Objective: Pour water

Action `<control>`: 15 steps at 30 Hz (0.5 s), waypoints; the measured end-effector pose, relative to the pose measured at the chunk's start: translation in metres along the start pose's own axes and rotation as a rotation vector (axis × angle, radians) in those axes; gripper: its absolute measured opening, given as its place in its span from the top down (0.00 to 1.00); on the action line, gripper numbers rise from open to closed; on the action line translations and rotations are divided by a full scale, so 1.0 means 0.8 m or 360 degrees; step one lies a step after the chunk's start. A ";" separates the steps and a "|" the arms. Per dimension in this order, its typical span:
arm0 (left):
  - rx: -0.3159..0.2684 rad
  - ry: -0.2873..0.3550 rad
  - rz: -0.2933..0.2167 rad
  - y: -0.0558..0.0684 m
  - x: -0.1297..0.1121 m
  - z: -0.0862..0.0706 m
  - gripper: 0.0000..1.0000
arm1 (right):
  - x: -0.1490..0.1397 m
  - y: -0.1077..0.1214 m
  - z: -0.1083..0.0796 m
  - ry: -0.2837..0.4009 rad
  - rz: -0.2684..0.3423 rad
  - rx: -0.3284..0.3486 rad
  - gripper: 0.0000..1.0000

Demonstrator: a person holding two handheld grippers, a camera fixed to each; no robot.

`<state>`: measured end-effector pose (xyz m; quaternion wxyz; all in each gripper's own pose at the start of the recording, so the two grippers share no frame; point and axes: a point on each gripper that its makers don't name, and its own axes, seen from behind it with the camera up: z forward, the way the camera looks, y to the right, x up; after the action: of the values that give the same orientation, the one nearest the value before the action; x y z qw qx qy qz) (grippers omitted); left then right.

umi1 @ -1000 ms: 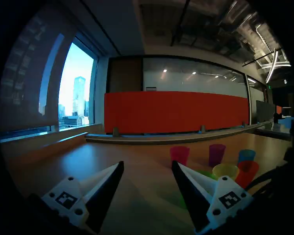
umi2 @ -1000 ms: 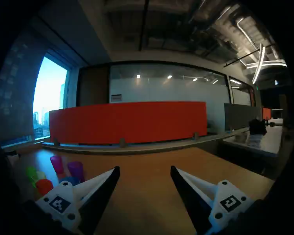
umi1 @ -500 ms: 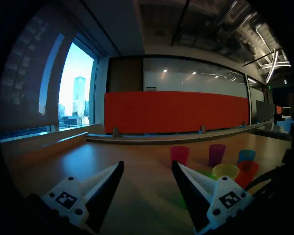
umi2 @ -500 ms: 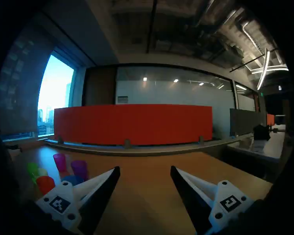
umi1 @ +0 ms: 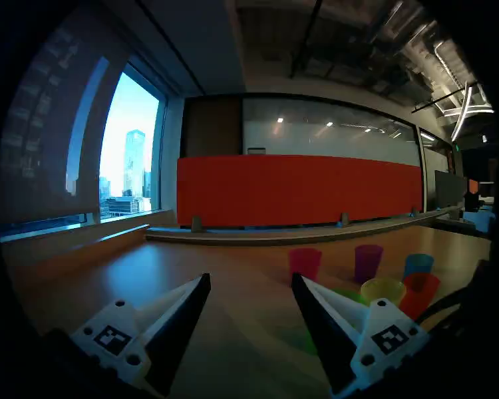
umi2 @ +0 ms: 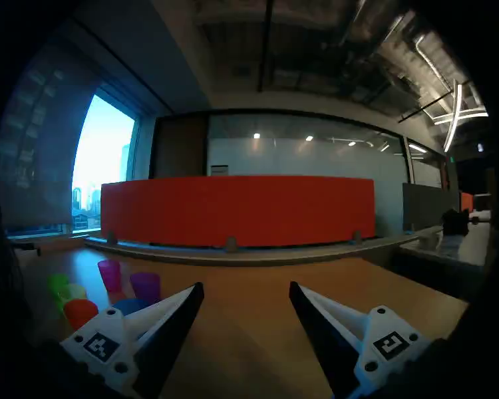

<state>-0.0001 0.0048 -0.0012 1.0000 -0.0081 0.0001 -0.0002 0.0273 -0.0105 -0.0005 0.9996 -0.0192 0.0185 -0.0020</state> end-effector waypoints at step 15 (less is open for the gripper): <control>0.0000 0.0000 0.0000 0.000 0.000 0.000 0.10 | -0.019 0.028 -0.001 -0.0013 0.0011 -0.0038 0.00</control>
<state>0.0002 0.0052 -0.0015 1.0000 -0.0081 0.0001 -0.0001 0.0122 0.0115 -0.0017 0.9994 -0.0310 0.0146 0.0018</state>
